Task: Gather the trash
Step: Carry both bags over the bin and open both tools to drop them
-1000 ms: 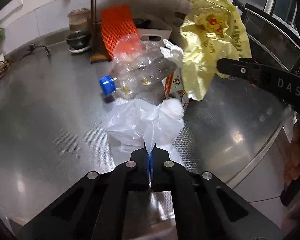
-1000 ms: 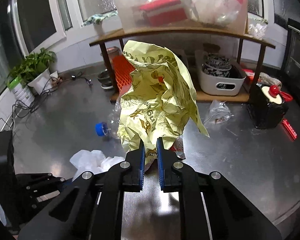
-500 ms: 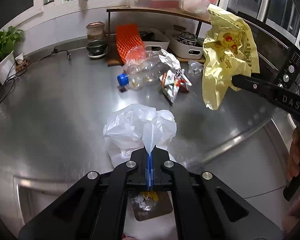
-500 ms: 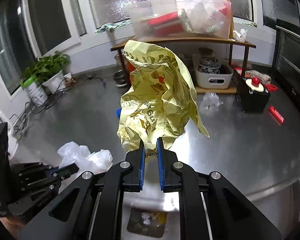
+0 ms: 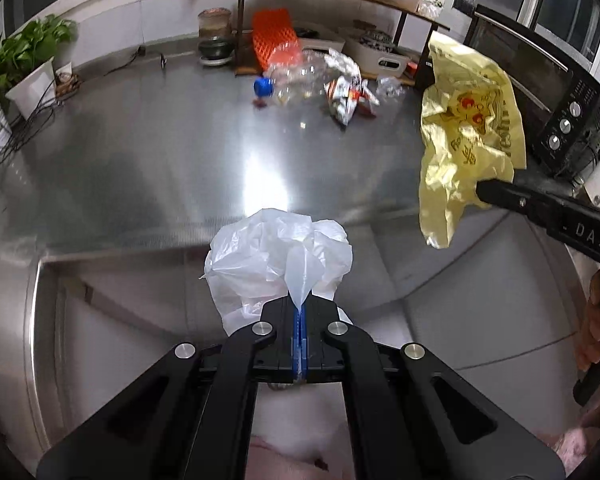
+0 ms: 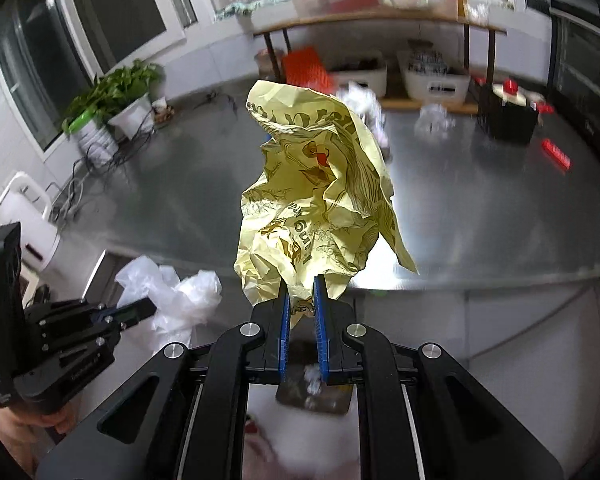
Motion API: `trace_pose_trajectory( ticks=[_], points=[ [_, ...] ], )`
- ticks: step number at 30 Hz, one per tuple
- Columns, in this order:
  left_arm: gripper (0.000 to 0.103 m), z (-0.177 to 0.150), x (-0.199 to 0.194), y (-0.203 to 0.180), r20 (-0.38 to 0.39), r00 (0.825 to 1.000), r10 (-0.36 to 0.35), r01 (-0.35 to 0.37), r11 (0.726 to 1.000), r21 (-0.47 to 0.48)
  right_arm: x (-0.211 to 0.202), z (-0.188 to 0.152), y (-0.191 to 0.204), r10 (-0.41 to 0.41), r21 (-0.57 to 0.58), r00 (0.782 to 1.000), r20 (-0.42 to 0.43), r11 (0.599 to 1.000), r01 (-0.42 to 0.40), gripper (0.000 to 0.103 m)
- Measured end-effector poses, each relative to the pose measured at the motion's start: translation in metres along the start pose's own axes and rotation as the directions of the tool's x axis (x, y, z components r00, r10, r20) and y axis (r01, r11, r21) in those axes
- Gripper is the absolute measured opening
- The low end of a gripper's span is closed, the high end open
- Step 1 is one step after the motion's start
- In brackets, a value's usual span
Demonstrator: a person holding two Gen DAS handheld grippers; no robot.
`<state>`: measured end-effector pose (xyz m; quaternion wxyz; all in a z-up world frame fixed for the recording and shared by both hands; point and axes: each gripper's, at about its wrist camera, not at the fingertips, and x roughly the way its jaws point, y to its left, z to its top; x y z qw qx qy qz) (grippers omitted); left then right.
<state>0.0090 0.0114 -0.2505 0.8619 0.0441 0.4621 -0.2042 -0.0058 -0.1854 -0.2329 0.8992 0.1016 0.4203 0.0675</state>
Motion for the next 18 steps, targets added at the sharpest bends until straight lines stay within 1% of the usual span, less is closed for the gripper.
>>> trace_pose_trajectory(
  ticks=[5,9,15,18],
  points=[
    [0.000,-0.026,0.011,0.002,-0.060,0.998,-0.016,0.016,1.000,-0.007,0.013,-0.042,0.002,0.015,0.017,0.994,-0.110,1.000,-0.014,0.013],
    [0.000,-0.047,0.028,0.002,-0.116,0.993,-0.030,0.029,0.999,-0.017,0.034,-0.070,0.001,0.016,0.036,0.979,-0.203,0.999,-0.009,0.013],
    [0.000,-0.072,0.069,0.006,-0.179,0.983,-0.040,0.033,0.999,-0.040,0.080,-0.100,-0.011,-0.013,0.056,0.947,-0.321,0.998,0.033,0.013],
    [0.000,-0.087,0.097,0.012,-0.223,0.974,-0.042,0.029,0.998,-0.063,0.109,-0.117,-0.020,-0.006,0.084,0.924,-0.383,0.996,0.042,0.013]
  ],
)
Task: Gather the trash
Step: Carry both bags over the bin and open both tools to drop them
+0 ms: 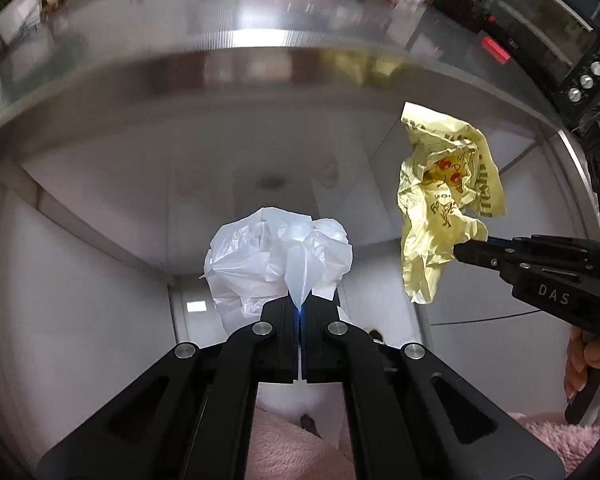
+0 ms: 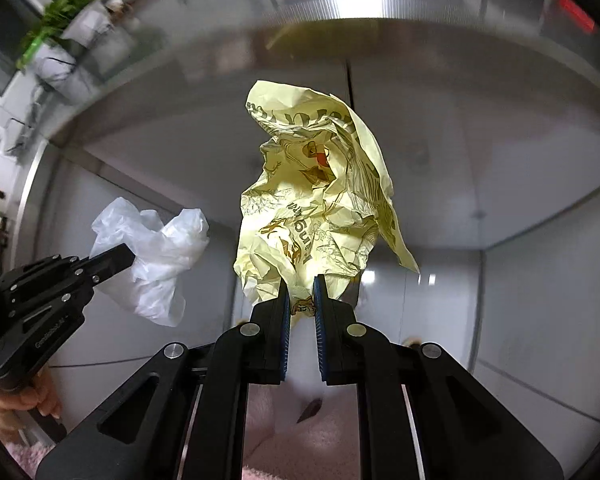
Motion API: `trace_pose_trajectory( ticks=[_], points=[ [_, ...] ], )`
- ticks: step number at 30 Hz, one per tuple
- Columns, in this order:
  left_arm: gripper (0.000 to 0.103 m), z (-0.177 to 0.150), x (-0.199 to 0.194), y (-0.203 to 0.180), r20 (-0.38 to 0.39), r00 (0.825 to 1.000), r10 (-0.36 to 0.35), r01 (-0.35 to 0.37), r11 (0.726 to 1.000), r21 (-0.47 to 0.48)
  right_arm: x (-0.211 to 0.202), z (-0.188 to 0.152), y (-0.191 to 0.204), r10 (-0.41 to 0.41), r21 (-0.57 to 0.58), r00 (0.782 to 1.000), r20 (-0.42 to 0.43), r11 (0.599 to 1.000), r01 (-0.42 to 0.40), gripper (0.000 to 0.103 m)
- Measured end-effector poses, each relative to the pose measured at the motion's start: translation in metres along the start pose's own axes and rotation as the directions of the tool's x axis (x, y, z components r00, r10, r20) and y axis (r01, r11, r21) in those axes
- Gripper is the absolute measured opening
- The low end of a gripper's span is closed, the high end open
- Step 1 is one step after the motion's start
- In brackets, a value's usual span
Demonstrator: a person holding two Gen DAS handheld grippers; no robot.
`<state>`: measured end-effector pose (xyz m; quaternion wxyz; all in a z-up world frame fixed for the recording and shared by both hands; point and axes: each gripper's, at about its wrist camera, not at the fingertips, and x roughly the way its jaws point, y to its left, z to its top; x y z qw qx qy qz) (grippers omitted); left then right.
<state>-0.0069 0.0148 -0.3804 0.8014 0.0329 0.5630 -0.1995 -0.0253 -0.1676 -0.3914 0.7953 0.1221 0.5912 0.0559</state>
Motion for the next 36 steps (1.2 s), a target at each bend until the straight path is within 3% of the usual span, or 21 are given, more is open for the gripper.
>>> trace_pose_trajectory(
  ticks=[6,14,23,32,34,36],
  points=[
    [0.000,-0.014,0.064,0.011,-0.085,0.996,-0.012,0.010,0.999,-0.033,0.071,-0.004,-0.014,0.023,0.064,0.993,-0.112,0.998,-0.016,0.013],
    [0.000,-0.017,0.133,0.022,-0.174,0.985,-0.006,-0.002,0.999,-0.044,0.135,0.003,-0.020,-0.006,0.076,0.980,-0.199,0.997,0.021,0.013],
    [0.000,-0.010,0.175,0.018,-0.226,0.973,-0.037,0.029,0.999,-0.036,0.178,0.014,-0.028,0.032,0.148,0.966,-0.255,0.989,0.006,0.013],
    [0.002,-0.007,0.181,0.013,-0.246,0.968,-0.060,0.050,0.998,-0.047,0.190,0.026,-0.035,0.055,0.204,0.968,-0.245,0.979,-0.004,0.017],
    [0.004,-0.004,0.180,0.013,-0.244,0.968,-0.058,0.049,0.998,-0.045,0.191,0.028,-0.035,0.055,0.210,0.969,-0.242,0.978,-0.003,0.023],
    [0.008,-0.001,0.178,0.014,-0.242,0.968,-0.059,0.049,0.998,-0.044,0.191,0.030,-0.036,0.056,0.217,0.971,-0.232,0.976,-0.004,0.040]
  ],
)
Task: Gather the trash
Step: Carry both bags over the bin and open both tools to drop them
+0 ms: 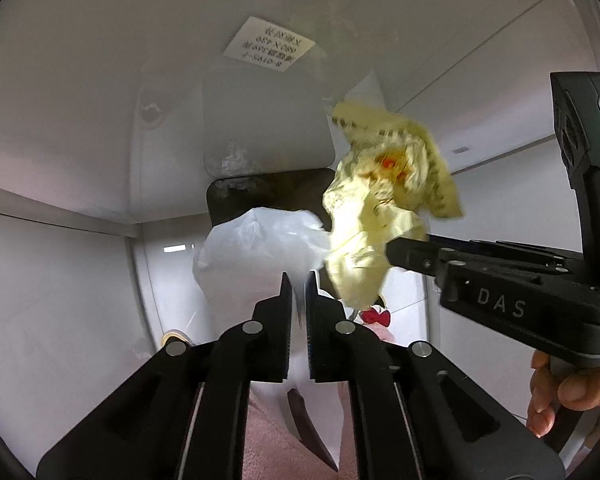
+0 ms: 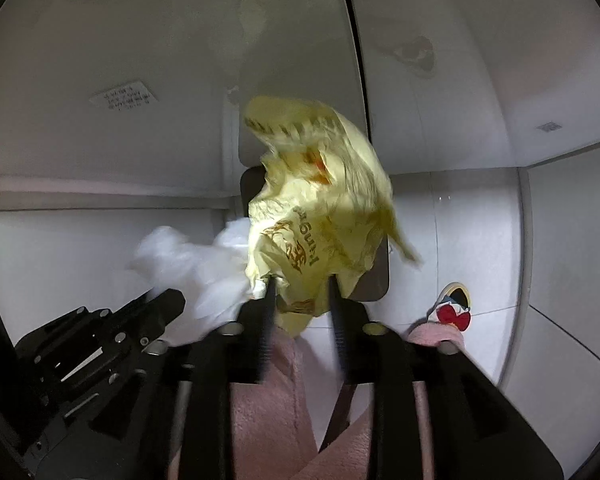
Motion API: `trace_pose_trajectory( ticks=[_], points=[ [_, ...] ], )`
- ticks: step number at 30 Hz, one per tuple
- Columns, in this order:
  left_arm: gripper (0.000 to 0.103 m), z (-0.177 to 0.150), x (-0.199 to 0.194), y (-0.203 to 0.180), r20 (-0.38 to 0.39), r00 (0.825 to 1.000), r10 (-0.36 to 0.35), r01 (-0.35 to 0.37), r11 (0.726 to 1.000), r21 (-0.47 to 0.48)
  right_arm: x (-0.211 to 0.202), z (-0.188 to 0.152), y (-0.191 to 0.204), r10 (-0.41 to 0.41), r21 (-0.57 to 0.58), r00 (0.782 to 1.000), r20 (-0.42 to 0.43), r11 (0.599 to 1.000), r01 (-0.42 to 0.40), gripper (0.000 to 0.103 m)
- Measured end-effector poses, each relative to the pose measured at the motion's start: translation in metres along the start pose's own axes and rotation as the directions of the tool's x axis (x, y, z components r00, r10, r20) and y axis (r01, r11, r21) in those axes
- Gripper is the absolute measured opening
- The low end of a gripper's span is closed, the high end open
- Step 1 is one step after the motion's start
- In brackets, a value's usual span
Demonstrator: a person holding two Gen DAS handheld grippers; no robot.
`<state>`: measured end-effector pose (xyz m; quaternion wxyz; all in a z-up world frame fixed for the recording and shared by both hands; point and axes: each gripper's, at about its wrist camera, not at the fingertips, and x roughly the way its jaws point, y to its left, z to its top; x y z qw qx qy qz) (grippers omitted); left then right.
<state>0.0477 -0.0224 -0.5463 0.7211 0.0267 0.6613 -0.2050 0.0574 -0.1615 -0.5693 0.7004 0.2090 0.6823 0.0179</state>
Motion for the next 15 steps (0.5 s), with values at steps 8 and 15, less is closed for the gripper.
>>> trace_pose_trajectory(
  ticks=[8,15],
  points=[
    [0.045,0.002,-0.012,0.006,0.017,1.000,0.011,-0.011,1.000,-0.016,-0.015,0.004,0.000,-0.019,-0.003,0.999,0.051,1.000,0.019,0.052],
    [0.071,0.001,-0.050,0.003,0.076,0.996,0.035,-0.035,0.999,-0.008,-0.057,-0.001,0.007,-0.062,-0.042,0.989,0.132,0.997,0.068,0.076]
  ],
)
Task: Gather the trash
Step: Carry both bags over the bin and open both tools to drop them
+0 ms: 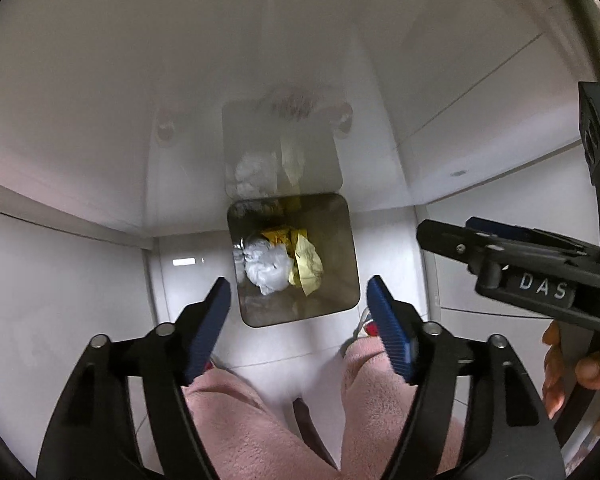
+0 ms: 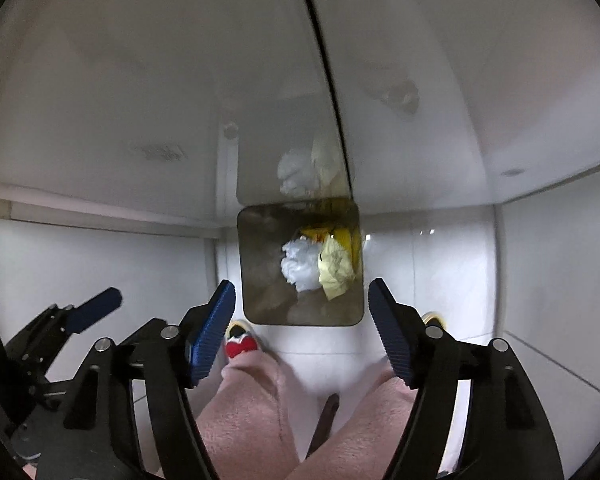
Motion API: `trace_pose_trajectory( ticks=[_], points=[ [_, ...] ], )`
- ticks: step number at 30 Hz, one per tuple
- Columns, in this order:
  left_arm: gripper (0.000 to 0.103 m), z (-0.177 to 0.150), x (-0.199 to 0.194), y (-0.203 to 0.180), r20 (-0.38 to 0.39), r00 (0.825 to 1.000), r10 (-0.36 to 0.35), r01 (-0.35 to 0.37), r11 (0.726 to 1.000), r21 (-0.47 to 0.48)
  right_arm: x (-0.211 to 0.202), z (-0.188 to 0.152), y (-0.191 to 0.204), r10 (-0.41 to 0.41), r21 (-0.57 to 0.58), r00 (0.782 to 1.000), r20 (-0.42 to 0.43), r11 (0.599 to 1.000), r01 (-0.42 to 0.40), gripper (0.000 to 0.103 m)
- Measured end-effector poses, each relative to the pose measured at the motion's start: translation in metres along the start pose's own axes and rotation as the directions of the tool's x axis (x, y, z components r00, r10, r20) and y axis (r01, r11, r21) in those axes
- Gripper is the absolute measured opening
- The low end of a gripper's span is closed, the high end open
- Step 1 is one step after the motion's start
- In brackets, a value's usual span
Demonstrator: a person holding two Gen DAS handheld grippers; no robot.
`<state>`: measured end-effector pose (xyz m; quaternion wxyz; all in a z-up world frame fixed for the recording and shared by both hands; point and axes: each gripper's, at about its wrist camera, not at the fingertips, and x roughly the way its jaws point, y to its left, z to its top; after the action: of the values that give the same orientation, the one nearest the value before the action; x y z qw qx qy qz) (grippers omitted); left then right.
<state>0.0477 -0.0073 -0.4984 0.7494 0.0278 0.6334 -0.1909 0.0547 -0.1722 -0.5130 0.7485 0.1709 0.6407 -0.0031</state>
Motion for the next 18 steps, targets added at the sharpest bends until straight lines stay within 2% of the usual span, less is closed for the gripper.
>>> trace_pose_trajectory(
  ticks=[2,6,11,18],
  points=[
    [0.078,0.001,-0.014,-0.002,0.022,1.000,0.008,-0.008,1.000,0.011,-0.020,0.001,0.002,-0.016,-0.004,0.999,0.039,1.000,0.016,0.090],
    [0.087,0.002,-0.053,-0.011,0.074,0.997,0.015,-0.017,0.999,0.028,-0.056,0.002,0.004,-0.014,-0.034,0.995,0.100,0.999,0.018,0.092],
    [0.094,0.004,-0.104,-0.017,0.160,0.986,0.046,-0.053,0.998,0.045,-0.123,0.003,0.013,0.010,-0.069,0.977,0.212,0.998,0.005,0.099],
    [0.095,0.017,-0.184,-0.022,0.283,0.958,0.041,-0.059,0.997,0.056,-0.206,0.006,0.024,0.045,-0.107,0.926,0.376,0.994,-0.005,0.099]
  ],
)
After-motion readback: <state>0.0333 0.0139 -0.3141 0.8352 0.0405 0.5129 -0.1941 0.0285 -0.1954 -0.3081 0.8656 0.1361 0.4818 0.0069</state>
